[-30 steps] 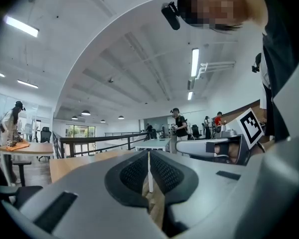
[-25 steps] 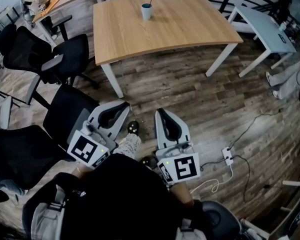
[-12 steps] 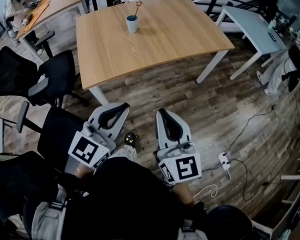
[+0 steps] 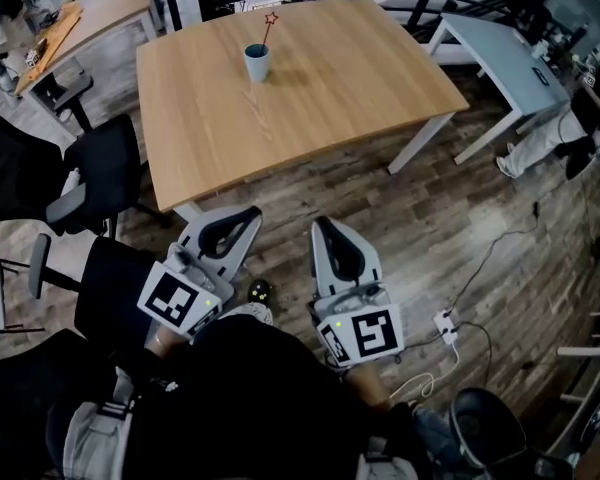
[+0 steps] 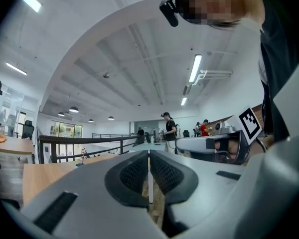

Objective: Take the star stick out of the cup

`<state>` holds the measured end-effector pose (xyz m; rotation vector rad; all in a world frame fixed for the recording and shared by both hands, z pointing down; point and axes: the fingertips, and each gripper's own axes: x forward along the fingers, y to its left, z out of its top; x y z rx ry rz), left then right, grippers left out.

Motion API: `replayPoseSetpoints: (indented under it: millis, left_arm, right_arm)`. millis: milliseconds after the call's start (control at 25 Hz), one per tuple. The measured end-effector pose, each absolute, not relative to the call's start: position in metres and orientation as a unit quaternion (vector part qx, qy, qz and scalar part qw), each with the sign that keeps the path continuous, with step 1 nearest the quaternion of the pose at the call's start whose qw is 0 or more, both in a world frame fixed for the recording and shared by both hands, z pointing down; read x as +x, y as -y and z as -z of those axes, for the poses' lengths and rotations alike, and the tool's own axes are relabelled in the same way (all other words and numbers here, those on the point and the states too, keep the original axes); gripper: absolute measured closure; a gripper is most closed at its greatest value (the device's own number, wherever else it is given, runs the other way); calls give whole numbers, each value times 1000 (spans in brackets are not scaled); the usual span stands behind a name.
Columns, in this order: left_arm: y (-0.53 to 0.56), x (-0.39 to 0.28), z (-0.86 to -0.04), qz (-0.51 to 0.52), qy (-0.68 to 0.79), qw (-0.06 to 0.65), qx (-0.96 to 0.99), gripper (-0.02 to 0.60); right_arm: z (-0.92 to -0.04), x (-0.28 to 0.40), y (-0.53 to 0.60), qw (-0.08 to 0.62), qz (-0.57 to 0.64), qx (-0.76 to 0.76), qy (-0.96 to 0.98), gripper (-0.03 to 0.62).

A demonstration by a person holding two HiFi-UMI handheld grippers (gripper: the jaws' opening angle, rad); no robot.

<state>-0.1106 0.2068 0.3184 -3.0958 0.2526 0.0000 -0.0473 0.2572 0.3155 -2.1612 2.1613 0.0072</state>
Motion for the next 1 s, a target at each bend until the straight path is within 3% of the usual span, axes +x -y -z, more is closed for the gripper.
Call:
replayPoseSetpoints:
  millis: [1000]
  left_arm:
    - [-69,-106,-327,-21,-90,-12,-996,558]
  right_arm:
    - [-319,-43,-120,12,7,-704,-710,566]
